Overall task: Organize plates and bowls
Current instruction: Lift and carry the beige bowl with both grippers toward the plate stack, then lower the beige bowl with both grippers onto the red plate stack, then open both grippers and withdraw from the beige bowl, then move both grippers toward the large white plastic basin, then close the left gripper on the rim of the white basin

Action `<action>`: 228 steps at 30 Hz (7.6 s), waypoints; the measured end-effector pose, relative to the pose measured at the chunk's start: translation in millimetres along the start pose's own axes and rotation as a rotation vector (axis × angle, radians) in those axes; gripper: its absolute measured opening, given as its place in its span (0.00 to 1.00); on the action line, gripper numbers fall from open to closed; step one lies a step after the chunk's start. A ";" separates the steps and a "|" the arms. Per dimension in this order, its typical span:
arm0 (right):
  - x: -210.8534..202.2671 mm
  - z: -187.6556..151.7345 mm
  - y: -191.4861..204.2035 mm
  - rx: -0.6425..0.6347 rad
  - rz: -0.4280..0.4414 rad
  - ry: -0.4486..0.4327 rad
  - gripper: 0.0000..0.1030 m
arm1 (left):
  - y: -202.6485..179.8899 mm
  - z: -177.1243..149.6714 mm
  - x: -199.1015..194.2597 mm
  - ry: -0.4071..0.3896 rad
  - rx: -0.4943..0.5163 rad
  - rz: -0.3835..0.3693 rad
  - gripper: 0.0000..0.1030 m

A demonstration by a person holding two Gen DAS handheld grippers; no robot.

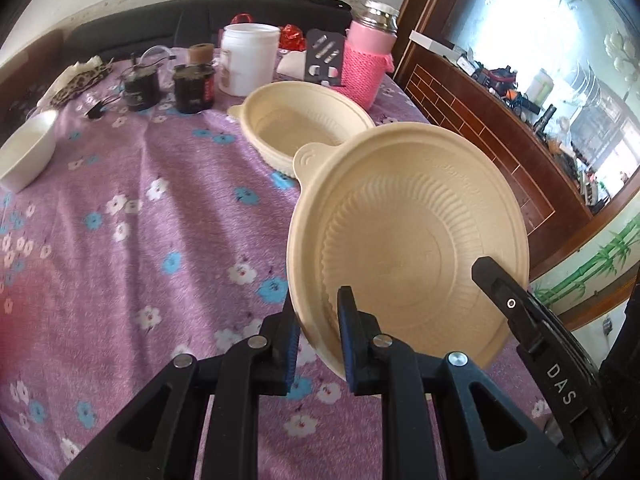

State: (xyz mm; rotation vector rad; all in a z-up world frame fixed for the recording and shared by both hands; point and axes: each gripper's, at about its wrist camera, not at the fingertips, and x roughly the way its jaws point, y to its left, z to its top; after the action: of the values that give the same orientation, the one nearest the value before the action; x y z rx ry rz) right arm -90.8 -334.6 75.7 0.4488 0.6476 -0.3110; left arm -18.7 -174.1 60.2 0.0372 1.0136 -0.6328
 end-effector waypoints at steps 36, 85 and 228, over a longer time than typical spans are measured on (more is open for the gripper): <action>5.6 -65.3 131.0 -0.105 0.148 0.170 0.14 | 128.0 -77.1 -105.0 -0.191 -0.164 0.083 0.17; -20.3 -107.0 424.2 -0.528 0.423 0.151 0.15 | 328.4 -134.4 -276.6 -0.447 -0.537 0.291 0.17; 102.7 23.7 47.9 0.038 -0.047 0.013 0.70 | 378.2 101.1 -35.7 -0.144 -0.782 0.490 0.87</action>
State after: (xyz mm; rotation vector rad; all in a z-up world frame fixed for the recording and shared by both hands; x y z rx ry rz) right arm 18.7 -319.3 41.4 0.4723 0.6671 -0.3657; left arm 239.5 122.1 47.1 -0.4298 1.0049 0.2272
